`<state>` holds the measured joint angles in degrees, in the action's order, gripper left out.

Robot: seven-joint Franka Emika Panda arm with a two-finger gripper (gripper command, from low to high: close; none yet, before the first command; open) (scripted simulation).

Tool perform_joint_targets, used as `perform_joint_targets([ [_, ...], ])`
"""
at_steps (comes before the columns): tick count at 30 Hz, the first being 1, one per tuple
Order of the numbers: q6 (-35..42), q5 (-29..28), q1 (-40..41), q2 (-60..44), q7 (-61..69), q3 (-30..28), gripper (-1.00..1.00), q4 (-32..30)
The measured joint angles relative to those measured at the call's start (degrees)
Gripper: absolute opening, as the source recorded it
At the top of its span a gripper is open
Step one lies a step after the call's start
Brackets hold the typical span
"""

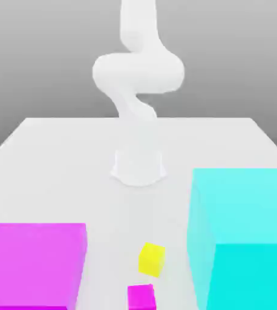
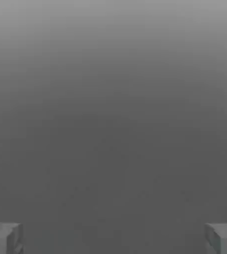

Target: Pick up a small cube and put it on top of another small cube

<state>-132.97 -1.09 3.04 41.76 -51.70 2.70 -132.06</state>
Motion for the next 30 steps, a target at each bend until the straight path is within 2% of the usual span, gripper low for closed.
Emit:
perform_joint_targets([
  [16,-7.6,-11.0,15.4,-26.3,-40.5,14.6,0.00,-1.8],
  [24,-11.2,-16.8,18.0,-39.4,-60.8,16.6,0.00,-2.6],
  [30,-14.6,-18.0,17.6,-48.5,-73.8,16.1,0.00,-3.4],
])
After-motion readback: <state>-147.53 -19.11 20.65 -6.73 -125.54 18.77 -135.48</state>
